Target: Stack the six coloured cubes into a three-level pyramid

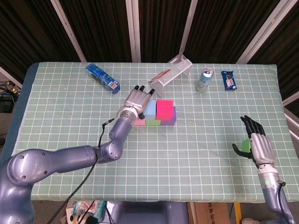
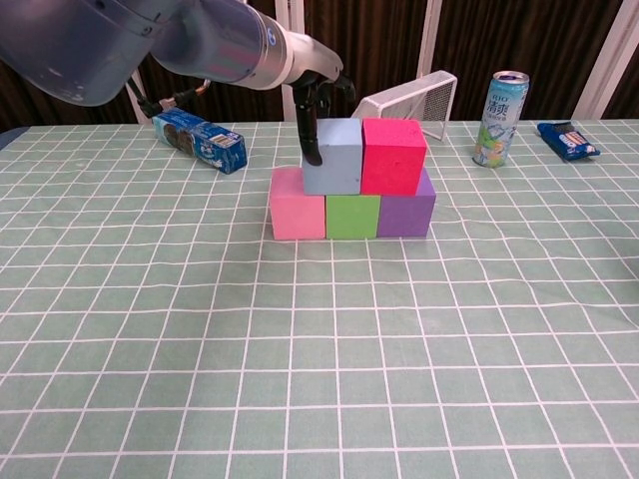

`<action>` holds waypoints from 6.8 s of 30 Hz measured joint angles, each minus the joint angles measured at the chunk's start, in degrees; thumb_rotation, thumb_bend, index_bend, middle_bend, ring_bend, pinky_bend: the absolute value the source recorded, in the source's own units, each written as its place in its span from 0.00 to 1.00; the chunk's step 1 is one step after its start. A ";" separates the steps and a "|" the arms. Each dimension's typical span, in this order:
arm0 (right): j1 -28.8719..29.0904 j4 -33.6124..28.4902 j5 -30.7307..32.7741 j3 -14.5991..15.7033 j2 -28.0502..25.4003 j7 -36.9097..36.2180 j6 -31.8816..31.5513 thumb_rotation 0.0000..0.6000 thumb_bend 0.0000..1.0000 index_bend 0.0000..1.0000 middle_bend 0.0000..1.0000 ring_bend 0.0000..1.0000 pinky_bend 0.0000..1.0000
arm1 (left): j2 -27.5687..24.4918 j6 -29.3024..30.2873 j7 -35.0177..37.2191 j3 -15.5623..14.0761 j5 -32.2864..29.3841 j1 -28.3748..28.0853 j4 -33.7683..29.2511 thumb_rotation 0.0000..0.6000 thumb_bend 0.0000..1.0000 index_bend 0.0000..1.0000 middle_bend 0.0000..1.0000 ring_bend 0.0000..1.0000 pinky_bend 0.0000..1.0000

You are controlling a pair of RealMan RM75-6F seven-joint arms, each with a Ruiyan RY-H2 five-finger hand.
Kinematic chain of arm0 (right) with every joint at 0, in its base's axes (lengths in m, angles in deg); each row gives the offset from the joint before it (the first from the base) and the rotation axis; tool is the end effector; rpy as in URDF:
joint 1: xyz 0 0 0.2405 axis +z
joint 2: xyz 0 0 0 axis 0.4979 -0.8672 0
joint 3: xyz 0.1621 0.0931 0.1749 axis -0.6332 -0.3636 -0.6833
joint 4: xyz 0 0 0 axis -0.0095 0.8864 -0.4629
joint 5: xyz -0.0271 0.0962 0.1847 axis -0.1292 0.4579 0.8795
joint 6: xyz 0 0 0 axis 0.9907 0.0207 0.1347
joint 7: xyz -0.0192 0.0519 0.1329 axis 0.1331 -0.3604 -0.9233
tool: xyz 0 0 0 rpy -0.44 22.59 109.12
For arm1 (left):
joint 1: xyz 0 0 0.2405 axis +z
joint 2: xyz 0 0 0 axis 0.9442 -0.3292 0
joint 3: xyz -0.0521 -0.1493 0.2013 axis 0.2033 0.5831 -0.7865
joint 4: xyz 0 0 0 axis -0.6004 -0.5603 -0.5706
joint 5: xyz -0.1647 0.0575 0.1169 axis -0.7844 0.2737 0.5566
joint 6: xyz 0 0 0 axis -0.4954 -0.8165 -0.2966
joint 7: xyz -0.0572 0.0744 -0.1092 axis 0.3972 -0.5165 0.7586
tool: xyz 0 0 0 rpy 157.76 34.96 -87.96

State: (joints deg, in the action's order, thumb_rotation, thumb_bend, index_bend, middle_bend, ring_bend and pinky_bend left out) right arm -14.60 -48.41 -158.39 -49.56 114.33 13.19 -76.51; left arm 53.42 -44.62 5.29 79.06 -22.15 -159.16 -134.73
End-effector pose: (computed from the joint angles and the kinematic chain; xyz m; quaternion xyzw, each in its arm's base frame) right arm -0.2871 -0.2574 0.1302 0.5353 -0.5029 0.4320 0.5234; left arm 0.0407 0.4478 -0.0301 -0.7823 -0.3502 -0.2470 0.4522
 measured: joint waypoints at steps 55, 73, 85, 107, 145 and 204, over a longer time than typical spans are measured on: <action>-0.07 -3.26 0.48 1.40 -2.27 1.50 2.13 1.00 0.35 0.00 0.00 0.00 0.00 | -23.42 29.71 20.51 -5.09 29.78 26.41 -41.81 1.00 0.09 0.00 0.05 0.01 0.06; 0.27 -4.32 0.72 3.74 -2.51 6.23 4.42 1.00 0.35 0.00 0.00 0.00 0.00 | -27.02 39.53 34.64 -17.30 55.17 47.54 -44.30 1.00 0.10 0.00 0.06 0.01 0.06; 1.36 -5.24 6.88 5.28 -3.20 12.95 8.06 1.00 0.35 0.00 0.00 0.00 0.00 | -26.29 48.78 35.12 -18.23 68.94 55.47 -43.97 1.00 0.10 0.00 0.04 0.01 0.06; 5.04 5.48 22.00 3.71 1.10 21.27 12.67 1.00 0.35 0.00 0.00 0.00 0.00 | -30.03 45.76 35.28 -14.13 72.11 59.75 -47.80 1.00 0.10 0.00 0.04 0.01 0.06; 8.33 -10.74 17.43 -1.72 -7.71 25.79 5.12 1.00 0.36 0.08 0.48 0.39 0.08 | -33.40 39.29 39.71 -9.41 72.91 63.38 -47.81 1.00 0.10 0.00 0.04 0.01 0.06; 70.33 -1.41 96.46 -22.15 11.02 73.80 -6.47 1.00 0.36 0.12 0.48 0.37 0.13 | -37.18 32.11 47.20 -4.33 71.61 65.82 -46.59 1.00 0.10 0.00 0.04 0.01 0.06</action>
State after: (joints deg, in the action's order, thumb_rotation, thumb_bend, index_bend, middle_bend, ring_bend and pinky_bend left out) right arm 55.73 -49.82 -61.93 -71.71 125.35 86.99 -82.98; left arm 16.24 -12.51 52.49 74.73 49.46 -93.34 -181.32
